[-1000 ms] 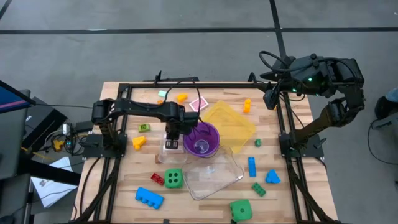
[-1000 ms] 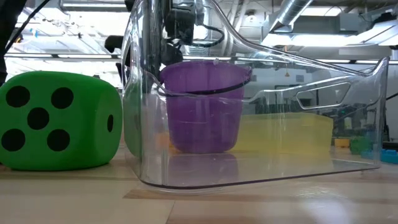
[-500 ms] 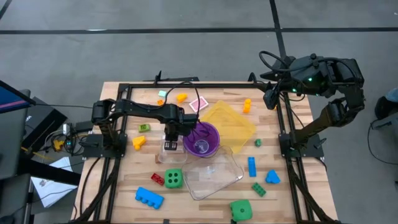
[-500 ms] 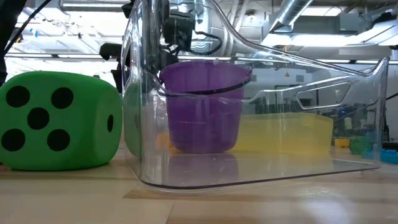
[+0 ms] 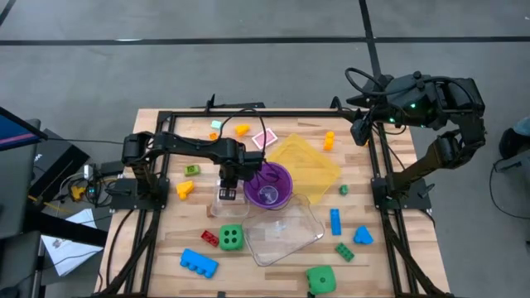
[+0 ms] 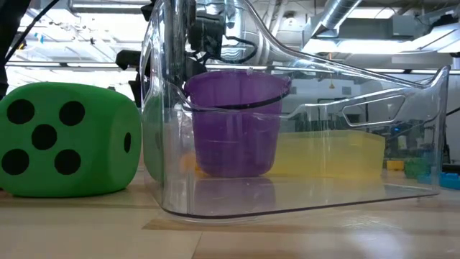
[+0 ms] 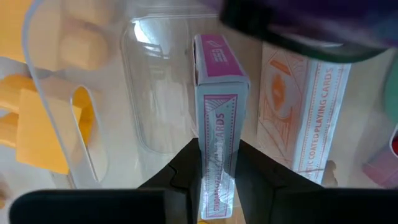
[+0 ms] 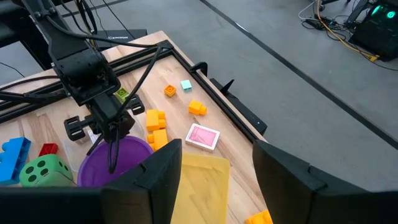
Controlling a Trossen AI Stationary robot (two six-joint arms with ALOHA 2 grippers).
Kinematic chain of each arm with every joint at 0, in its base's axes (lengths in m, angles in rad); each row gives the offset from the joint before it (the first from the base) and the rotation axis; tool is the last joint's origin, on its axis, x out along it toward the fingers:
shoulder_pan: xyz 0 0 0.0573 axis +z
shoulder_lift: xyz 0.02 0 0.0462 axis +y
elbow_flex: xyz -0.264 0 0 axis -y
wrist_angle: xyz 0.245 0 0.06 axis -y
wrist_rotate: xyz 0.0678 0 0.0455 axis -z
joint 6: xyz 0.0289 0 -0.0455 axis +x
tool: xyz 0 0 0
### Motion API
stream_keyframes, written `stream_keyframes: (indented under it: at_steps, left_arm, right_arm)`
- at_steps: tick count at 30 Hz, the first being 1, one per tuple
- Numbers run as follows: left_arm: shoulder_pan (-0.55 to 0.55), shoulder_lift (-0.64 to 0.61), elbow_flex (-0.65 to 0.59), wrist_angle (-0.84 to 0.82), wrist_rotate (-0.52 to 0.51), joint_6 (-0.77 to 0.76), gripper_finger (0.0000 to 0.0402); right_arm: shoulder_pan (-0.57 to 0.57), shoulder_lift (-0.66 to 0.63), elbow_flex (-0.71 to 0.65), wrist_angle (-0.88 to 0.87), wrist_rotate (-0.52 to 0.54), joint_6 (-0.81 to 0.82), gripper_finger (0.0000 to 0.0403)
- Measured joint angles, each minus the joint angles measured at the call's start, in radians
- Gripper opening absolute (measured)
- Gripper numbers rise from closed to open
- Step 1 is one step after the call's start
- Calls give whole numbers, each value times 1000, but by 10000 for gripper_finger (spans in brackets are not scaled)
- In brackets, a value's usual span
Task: Pick & Place Toys
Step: Put the pink deck of cards into the white bin
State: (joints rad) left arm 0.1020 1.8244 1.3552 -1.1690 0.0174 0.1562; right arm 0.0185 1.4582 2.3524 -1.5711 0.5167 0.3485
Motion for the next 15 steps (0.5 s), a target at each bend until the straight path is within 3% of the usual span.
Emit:
stream_keyframes:
  at_steps: [15]
  left_arm:
    - [0,0,0,-1,32,-4,81]
  right_arm:
    - [0,0,0,0,0,0,191]
